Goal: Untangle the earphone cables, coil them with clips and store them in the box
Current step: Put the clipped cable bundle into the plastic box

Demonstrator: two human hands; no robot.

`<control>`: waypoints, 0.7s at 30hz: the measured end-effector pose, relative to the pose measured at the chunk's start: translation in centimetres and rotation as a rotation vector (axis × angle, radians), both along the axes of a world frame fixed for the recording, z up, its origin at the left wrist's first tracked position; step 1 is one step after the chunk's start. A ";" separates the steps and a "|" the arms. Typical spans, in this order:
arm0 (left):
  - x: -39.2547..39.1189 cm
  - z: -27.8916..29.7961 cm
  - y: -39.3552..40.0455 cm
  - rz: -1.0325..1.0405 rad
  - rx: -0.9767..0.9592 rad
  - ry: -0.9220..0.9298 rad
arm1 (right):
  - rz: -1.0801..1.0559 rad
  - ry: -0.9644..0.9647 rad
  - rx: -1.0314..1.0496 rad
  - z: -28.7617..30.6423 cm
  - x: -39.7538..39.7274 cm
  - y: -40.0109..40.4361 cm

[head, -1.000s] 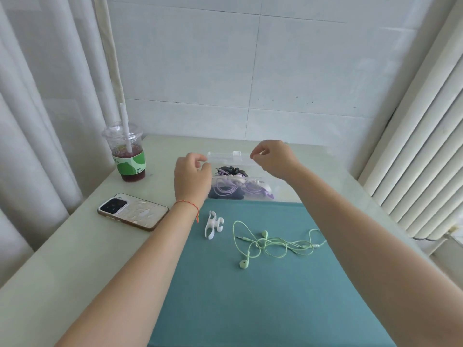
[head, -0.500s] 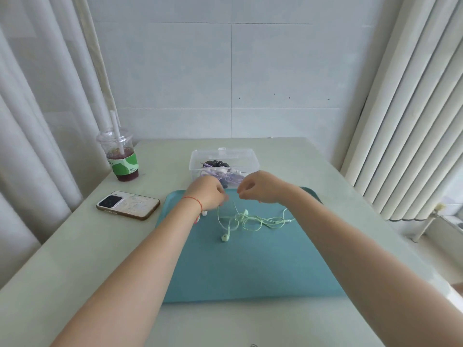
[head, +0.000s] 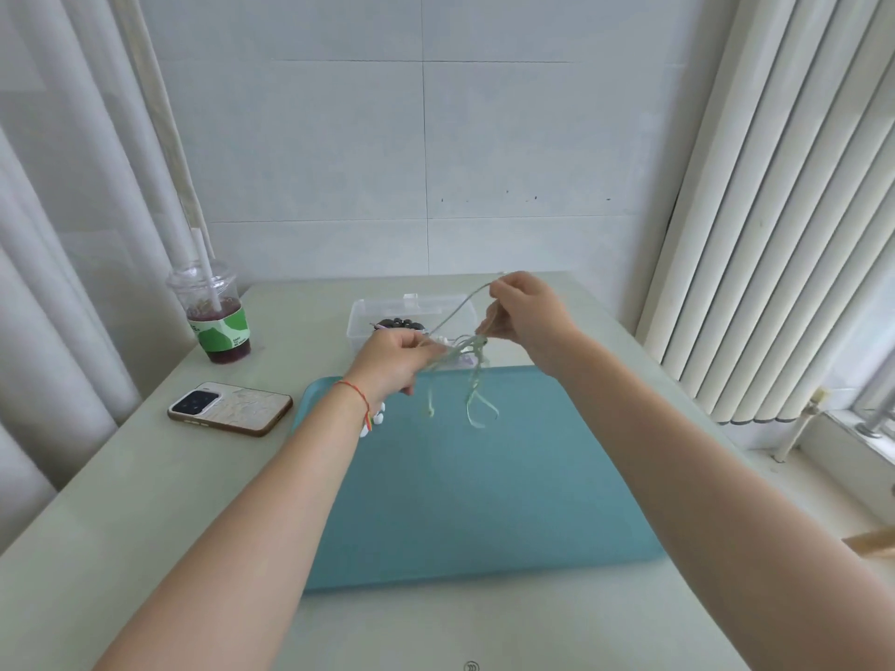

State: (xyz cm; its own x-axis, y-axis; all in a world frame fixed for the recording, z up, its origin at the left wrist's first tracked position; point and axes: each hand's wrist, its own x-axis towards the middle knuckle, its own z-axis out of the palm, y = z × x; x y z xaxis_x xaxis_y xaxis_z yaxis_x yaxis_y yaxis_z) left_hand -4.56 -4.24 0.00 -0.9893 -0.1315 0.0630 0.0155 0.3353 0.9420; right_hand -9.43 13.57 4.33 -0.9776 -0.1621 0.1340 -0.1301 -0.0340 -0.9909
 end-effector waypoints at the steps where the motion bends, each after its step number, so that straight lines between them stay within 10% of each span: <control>1: 0.0 -0.2 -0.1 0.016 0.001 -0.009 | -0.027 0.004 -0.022 0.3 -0.1 0.2; 8: 0.1 -0.5 -0.7 0.075 -0.038 0.014 | 0.017 -0.066 -0.179 1.1 0.2 0.4; 16: 0.0 0.0 -0.6 0.234 0.361 0.069 | 0.015 0.247 0.935 0.8 0.5 3.3; 21: 0.2 1.0 0.7 0.077 0.535 0.078 | -0.142 0.248 0.982 -0.2 0.3 3.9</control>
